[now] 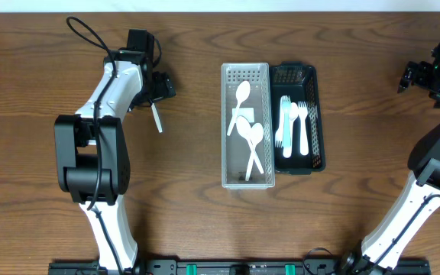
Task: Pack container
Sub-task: 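Move the left gripper to the last white spoon and grasp it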
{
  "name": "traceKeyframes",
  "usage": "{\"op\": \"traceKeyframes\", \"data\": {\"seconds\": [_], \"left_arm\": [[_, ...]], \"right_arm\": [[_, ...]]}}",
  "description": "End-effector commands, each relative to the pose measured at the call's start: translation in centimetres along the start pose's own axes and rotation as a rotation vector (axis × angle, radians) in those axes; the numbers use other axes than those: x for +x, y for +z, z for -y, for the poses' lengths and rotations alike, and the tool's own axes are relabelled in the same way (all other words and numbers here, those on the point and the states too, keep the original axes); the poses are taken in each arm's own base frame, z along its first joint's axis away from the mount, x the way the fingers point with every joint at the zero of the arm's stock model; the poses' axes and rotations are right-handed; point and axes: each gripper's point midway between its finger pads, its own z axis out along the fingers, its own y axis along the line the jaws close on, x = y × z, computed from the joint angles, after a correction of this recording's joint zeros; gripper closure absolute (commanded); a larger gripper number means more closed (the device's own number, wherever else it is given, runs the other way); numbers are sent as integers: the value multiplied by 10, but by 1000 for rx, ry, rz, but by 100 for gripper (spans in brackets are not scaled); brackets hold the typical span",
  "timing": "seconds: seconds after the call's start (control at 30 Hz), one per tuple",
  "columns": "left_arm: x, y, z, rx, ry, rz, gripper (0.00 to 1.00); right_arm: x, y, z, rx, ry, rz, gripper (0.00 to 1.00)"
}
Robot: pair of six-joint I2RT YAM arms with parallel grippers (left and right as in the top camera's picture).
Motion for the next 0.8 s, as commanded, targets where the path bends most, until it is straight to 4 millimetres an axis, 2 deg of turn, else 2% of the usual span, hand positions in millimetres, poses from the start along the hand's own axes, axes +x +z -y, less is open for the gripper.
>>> {"op": "traceKeyframes", "data": {"seconds": [0.0, 0.5, 0.77], "left_arm": [[10, 16, -4, -22, -5, -47, 2], [9, 25, -2, -21, 1, -45, 2], [7, 26, -8, -24, -13, -45, 2]], "right_arm": [[-1, -4, 1, 2, -2, 10, 1], [-1, -4, 1, 1, -2, 10, 1], [-1, -4, 1, 1, -2, 10, 1]]}}
